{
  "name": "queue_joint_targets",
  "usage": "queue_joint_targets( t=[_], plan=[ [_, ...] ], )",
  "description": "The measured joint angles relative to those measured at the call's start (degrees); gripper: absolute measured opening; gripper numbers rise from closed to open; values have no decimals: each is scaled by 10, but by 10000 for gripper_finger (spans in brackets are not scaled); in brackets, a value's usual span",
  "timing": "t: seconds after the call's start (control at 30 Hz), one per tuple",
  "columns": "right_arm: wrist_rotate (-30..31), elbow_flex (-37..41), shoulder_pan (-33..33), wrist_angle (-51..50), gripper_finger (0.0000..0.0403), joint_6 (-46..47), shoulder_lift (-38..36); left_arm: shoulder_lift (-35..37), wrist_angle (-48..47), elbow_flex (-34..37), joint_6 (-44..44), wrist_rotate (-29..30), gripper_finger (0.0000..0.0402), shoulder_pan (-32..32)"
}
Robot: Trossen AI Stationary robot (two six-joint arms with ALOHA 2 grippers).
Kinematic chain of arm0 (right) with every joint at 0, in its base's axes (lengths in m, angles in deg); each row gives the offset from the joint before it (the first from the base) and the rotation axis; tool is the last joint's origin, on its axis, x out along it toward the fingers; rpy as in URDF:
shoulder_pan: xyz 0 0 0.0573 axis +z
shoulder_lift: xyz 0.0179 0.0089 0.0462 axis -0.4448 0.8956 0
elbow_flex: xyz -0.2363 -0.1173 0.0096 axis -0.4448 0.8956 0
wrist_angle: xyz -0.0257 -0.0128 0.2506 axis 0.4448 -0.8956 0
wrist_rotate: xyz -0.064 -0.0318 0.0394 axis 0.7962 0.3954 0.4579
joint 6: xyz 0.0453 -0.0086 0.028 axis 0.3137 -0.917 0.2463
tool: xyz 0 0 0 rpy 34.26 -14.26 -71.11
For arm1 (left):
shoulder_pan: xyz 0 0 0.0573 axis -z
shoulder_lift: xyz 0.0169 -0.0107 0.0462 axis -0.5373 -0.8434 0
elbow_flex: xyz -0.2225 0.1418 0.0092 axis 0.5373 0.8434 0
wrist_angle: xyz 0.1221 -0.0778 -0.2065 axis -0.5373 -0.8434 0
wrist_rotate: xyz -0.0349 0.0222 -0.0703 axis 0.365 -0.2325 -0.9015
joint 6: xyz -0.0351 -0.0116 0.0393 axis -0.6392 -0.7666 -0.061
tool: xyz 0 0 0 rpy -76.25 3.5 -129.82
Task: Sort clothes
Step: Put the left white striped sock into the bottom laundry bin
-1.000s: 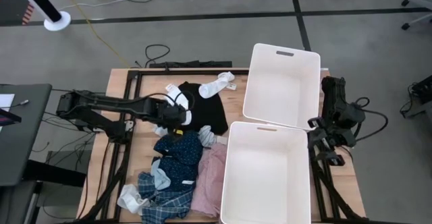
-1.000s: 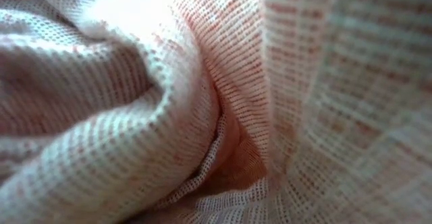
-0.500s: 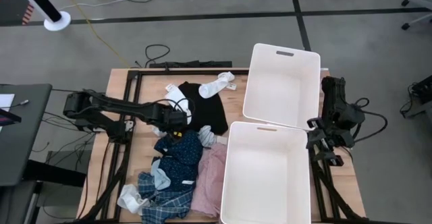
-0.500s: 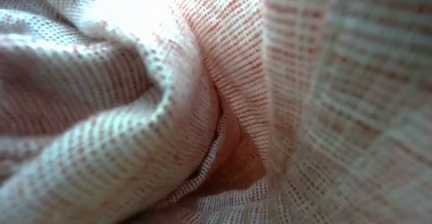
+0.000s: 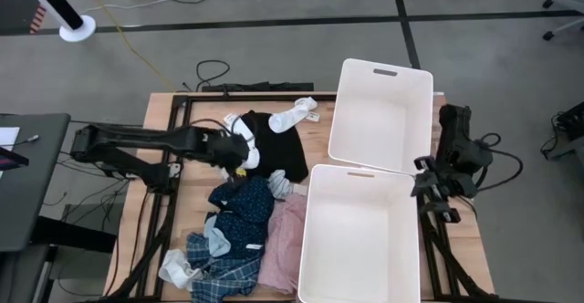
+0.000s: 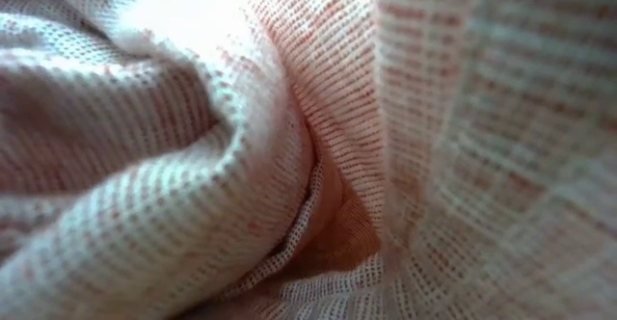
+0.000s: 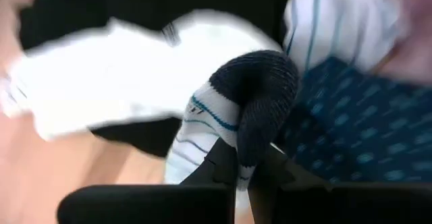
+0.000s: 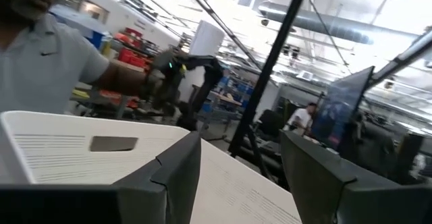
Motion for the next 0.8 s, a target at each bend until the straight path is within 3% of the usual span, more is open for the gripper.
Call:
queue_joint_targets(
  t=[0.3,0.53,0.8],
  plan=[
    [0,-6,-94,39,218,-6,0,54,10,-40,47,11,5,0],
    [-2,-71,-161,55,218,-27,10,64,25,-60,71,23,4,0],
    [-3,-175,-196,29,218,-52,77,63,72,-65,102,24,5,0]
  ],
)
